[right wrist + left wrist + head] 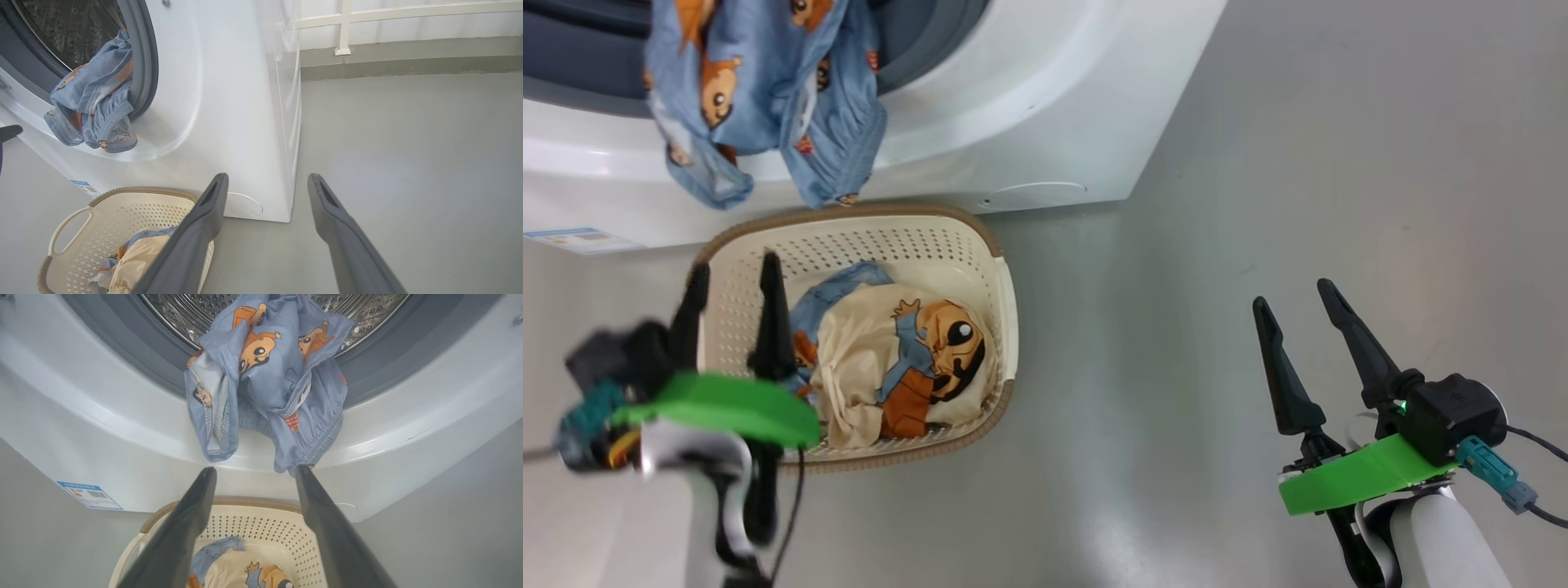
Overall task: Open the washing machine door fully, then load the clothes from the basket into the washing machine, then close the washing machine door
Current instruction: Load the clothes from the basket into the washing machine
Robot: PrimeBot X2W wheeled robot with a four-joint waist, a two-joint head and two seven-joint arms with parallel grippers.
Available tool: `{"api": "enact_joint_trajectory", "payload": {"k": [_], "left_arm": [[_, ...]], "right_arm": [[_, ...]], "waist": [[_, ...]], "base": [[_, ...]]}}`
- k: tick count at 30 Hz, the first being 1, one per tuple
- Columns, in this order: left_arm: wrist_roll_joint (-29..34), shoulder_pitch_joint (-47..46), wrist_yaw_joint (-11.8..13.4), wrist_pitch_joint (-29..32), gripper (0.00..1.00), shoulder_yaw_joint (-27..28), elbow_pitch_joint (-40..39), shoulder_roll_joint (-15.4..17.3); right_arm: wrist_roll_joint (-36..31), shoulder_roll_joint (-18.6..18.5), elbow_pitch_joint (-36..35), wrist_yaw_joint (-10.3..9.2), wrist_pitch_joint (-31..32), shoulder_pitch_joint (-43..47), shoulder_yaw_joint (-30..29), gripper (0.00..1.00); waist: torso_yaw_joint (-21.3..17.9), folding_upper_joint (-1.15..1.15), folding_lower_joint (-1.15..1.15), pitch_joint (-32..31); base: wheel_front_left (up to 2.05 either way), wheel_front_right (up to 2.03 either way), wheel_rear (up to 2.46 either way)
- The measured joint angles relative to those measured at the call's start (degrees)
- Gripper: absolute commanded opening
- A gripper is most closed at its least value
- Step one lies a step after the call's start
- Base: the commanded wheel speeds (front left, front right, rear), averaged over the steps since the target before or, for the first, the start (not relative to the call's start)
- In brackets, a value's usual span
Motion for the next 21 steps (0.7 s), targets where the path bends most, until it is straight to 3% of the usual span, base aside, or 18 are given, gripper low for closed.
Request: {"api": "enact_joint_trajectory", "payload": {"k": [10,17,21], "left_arm": [[-0.8,-16.1,-5.9,-0.3,1.0,-1.6,17.3,2.8],[-0.2,-21.9,-6.4,-2.7,1.0,-2.5,25.6,3.0],[0.3,-24.5,-5.4,-4.2,1.0,-2.5,29.5,3.1]], "right_arm": [[0.2,0.0,0.0,0.0,0.0,-0.7,0.5,1.0],[0.8,0.0,0.0,0.0,0.0,-1.1,0.8,1.0],[0.8,0.0,0.0,0.0,0.0,-1.1,1.2,1.0]], "waist": [[-3.1,0.0,0.0,1.9],[-4.8,0.0,0.0,2.8],[-5.1,0.0,0.0,3.0]], "base": [[0.0,0.0,0.0],[0.0,0.0,0.0],[0.0,0.0,0.0]]}}
